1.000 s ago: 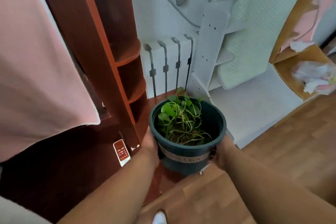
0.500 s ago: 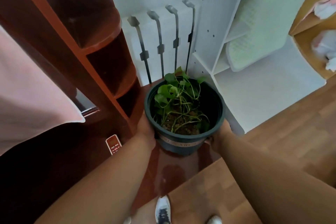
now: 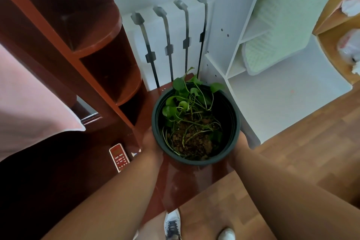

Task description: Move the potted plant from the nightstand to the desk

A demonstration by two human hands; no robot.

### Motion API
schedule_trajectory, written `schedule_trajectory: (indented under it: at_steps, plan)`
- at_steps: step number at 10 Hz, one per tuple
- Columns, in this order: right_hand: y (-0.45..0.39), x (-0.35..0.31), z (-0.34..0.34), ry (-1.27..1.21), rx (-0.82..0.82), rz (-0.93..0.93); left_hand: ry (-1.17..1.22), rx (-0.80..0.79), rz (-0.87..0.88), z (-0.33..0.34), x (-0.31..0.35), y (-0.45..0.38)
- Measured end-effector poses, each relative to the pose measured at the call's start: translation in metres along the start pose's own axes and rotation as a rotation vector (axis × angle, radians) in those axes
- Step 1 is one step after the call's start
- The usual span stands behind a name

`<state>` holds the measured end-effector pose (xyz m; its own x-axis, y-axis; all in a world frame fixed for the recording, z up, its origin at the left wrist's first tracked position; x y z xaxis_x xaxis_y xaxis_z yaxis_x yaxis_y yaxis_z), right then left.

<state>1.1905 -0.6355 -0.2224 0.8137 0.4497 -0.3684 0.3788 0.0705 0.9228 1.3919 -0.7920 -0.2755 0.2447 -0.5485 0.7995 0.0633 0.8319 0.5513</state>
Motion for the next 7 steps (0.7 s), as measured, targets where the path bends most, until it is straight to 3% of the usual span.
schedule_trajectory:
  at_steps: [1, 3, 4, 5, 7]
  plan:
    - [-0.004, 0.003, 0.002, -0.111, -0.125, -0.011, -0.021, -0.018, -0.016, 0.001, 0.0, -0.002]
    - [0.005, -0.012, -0.012, 0.005, -0.11, -0.014, -0.182, -0.145, 0.011, -0.01, 0.028, 0.007]
    - [0.017, -0.025, -0.023, -0.006, -0.098, -0.133, -0.194, -0.152, 0.025, -0.008, 0.05, 0.009]
    - [0.038, -0.041, -0.027, 0.013, -0.132, -0.18, -0.219, -0.122, 0.097, -0.001, 0.077, 0.02]
    - [0.091, -0.084, -0.027, 0.058, -0.168, -0.307, -0.272, -0.245, 0.258, 0.043, 0.135, 0.059]
Point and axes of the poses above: each hand's wrist, its own y-axis away from the middle knuckle, its own z-axis out of the palm, x = y × z, the point moved 2 cm from there along -y, towards the middle knuckle, and after that the axes turned 15 degrees about z, right-handed, at the moved point
